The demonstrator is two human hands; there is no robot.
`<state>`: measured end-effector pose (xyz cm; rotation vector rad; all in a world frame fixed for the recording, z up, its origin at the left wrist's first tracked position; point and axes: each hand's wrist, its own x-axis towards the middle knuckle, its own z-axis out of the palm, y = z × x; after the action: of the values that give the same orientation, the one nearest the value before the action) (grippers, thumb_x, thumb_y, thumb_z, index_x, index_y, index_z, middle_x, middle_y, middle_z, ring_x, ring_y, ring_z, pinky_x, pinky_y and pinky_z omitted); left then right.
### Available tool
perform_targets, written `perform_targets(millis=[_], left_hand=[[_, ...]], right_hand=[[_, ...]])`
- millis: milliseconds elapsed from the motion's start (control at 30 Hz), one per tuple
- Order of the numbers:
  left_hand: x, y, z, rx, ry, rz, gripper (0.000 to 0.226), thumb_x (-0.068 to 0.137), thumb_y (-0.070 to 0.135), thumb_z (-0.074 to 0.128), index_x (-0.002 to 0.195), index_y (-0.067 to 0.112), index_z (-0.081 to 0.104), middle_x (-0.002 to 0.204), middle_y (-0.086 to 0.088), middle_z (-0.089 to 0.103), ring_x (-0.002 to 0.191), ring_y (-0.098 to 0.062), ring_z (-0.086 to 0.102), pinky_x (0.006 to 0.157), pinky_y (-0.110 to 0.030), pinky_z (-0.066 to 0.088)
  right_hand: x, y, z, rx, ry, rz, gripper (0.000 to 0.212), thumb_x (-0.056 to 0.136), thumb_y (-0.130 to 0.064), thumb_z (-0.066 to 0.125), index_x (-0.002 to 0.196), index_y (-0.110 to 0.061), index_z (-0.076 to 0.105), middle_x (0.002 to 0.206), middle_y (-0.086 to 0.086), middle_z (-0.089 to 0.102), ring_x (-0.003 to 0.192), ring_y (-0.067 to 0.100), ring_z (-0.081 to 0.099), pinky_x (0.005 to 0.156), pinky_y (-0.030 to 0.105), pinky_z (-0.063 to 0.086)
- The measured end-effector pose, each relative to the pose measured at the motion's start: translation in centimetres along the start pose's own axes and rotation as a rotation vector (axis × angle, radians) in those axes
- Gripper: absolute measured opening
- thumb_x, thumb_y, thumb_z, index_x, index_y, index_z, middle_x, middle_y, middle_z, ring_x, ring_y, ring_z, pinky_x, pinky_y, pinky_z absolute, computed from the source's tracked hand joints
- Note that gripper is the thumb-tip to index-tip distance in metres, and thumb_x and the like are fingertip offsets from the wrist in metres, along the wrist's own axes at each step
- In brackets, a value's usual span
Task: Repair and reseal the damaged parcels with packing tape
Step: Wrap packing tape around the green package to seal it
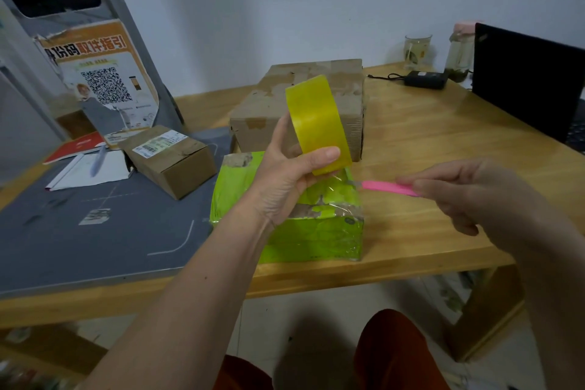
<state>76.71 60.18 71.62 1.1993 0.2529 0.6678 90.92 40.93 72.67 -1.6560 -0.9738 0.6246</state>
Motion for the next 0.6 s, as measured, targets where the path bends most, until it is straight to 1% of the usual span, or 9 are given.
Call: perform_targets(millis=[67, 167, 267, 333, 400, 433, 500, 567, 600], left_hand=[[0.2, 0.0, -0.2, -0.054, 0.041, 0.026, 0.115, 0.05, 0.008, 0.093, 0.148, 0.017, 0.033, 0.092, 0.001, 0.075, 0.092, -0.024, 0.071, 0.087, -0.045, 0.057], [0.4, 0.1, -0.5, -0.099, 0.095, 0.038, 0.091, 0.067, 0.004, 0.072, 0.148, 0.018, 0.033, 0.088, 0.003, 0.074, 0.092, -0.023, 0.071, 0.091, -0.044, 0.055], [0.4, 0.0, -0.4, -0.079, 0.079, 0.047, 0.095, 0.064, 0.005, 0.077, 0.148, 0.018, 0.034, 0.092, 0.002, 0.074, 0.095, -0.024, 0.07, 0.092, -0.046, 0.055], [0.3, 0.1, -0.3, -0.085, 0.078, 0.047, 0.098, 0.062, 0.007, 0.08, 0.148, 0.018, 0.034, 0.094, 0.002, 0.074, 0.095, -0.024, 0.07, 0.092, -0.045, 0.055], [0.3, 0.0, -0.4, -0.099, 0.093, 0.049, 0.092, 0.066, 0.005, 0.074, 0.148, 0.019, 0.034, 0.092, 0.002, 0.074, 0.094, -0.024, 0.071, 0.09, -0.044, 0.056], [0.3, 0.0, -0.4, -0.104, 0.099, 0.049, 0.09, 0.067, 0.005, 0.072, 0.148, 0.019, 0.034, 0.092, 0.002, 0.074, 0.093, -0.024, 0.071, 0.089, -0.044, 0.056], [0.3, -0.1, -0.5, -0.111, 0.104, 0.05, 0.093, 0.066, 0.005, 0.075, 0.148, 0.02, 0.034, 0.093, 0.001, 0.074, 0.095, -0.024, 0.071, 0.088, -0.043, 0.057], [0.4, -0.1, -0.6, -0.121, 0.103, 0.049, 0.102, 0.059, 0.01, 0.082, 0.149, 0.021, 0.034, 0.096, 0.0, 0.074, 0.097, -0.025, 0.07, 0.088, -0.043, 0.057], [0.5, 0.0, -0.6, -0.123, 0.105, 0.045, 0.106, 0.055, 0.013, 0.084, 0.149, 0.021, 0.034, 0.097, 0.0, 0.074, 0.097, -0.025, 0.07, 0.087, -0.043, 0.057]], right_hand=[[0.1, 0.5, -0.6, 0.051, 0.022, 0.013, 0.019, 0.078, -0.021, 0.063, 0.09, -0.02, 0.077, 0.045, 0.002, 0.037, 0.04, 0.015, 0.029, 0.034, 0.022, 0.027], [1.4, 2.3, -0.3, 0.06, 0.134, -0.024, 0.017, 0.087, -0.014, 0.06, 0.097, -0.017, 0.074, 0.049, 0.004, 0.039, 0.043, 0.015, 0.031, 0.038, 0.025, 0.03], [4.1, 5.3, 1.7, -0.082, 0.286, 0.007, 0.019, 0.095, -0.012, 0.054, 0.103, -0.019, 0.069, 0.059, 0.007, 0.05, 0.05, 0.016, 0.041, 0.045, 0.03, 0.036], [6.0, 7.8, 3.1, -0.192, 0.29, 0.048, 0.019, 0.095, -0.012, 0.054, 0.107, -0.016, 0.067, 0.064, 0.006, 0.055, 0.057, 0.019, 0.049, 0.052, 0.03, 0.04], [7.2, 9.8, 4.1, -0.398, 0.247, 0.102, 0.024, 0.093, -0.019, 0.056, 0.114, -0.013, 0.066, 0.084, 0.01, 0.064, 0.082, 0.026, 0.061, 0.072, 0.034, 0.045], [7.5, 10.1, 4.4, -0.506, 0.258, 0.095, 0.029, 0.094, -0.022, 0.057, 0.12, -0.013, 0.064, 0.099, 0.014, 0.064, 0.099, 0.031, 0.059, 0.085, 0.035, 0.044], [6.7, 8.8, 4.9, -0.591, 0.384, -0.073, 0.028, 0.096, -0.019, 0.054, 0.12, -0.008, 0.064, 0.112, 0.017, 0.06, 0.111, 0.035, 0.054, 0.096, 0.035, 0.037], [4.3, 6.2, 5.4, -0.547, 0.562, -0.462, 0.027, 0.098, -0.014, 0.047, 0.111, -0.002, 0.067, 0.106, 0.015, 0.065, 0.104, 0.031, 0.058, 0.092, 0.032, 0.041], [2.6, 4.9, 6.0, -0.537, 0.585, -0.643, 0.029, 0.099, -0.013, 0.044, 0.107, 0.002, 0.068, 0.105, 0.015, 0.067, 0.102, 0.03, 0.06, 0.093, 0.032, 0.043]])
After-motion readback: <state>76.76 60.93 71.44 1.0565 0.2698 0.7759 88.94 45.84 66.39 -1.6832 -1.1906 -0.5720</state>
